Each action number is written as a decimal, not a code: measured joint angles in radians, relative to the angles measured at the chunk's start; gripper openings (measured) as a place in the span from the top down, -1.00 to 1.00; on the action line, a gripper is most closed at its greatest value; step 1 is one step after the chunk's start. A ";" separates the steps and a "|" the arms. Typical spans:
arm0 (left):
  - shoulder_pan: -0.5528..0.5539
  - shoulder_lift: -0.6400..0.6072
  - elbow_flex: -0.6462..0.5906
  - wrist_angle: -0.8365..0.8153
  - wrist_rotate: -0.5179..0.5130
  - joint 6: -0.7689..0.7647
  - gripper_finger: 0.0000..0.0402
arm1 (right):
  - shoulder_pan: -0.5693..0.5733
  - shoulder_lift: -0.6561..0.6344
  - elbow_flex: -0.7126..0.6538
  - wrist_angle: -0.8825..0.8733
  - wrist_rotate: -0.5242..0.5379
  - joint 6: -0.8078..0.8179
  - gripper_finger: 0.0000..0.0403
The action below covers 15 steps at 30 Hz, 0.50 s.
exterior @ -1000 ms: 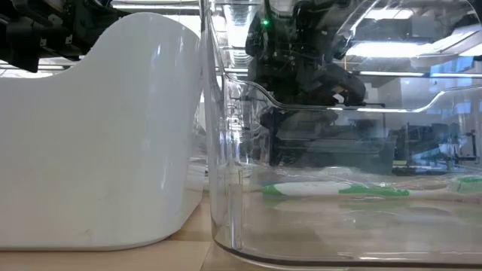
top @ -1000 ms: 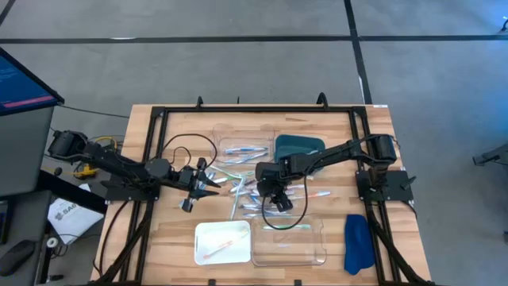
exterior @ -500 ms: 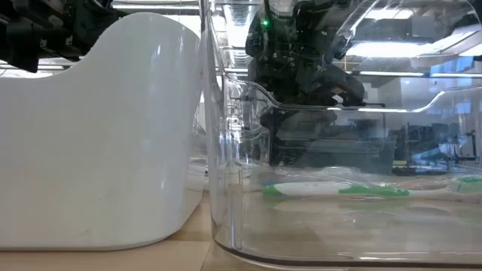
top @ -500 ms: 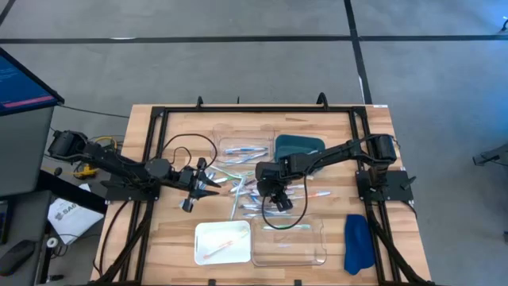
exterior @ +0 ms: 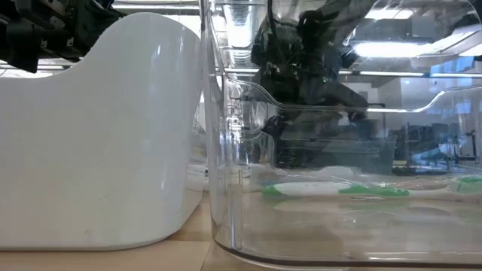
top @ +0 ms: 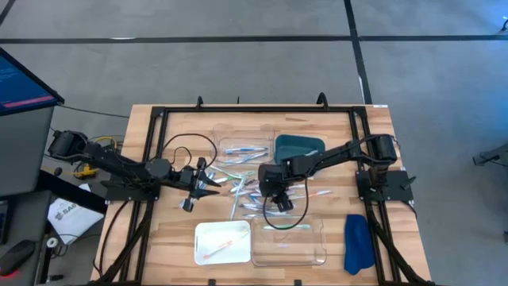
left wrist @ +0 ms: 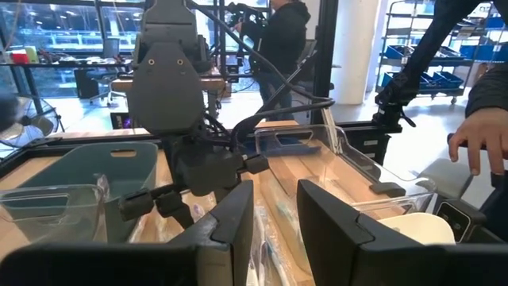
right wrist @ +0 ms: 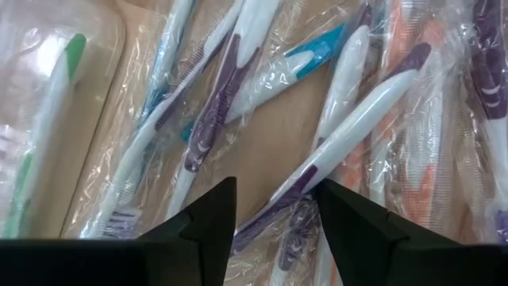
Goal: Pick & Place Toothbrushes
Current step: Put the purple toothbrush into the green bin
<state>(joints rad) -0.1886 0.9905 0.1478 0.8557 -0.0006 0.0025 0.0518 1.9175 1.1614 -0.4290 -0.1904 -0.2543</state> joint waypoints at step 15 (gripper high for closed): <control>0.000 0.000 0.000 -0.002 -0.008 0.000 0.53 | 0.000 0.000 0.000 -0.012 0.009 -0.006 0.58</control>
<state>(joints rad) -0.1886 0.9905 0.1478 0.8532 -0.0086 0.0025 0.0517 1.9179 1.1614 -0.4412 -0.1814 -0.2604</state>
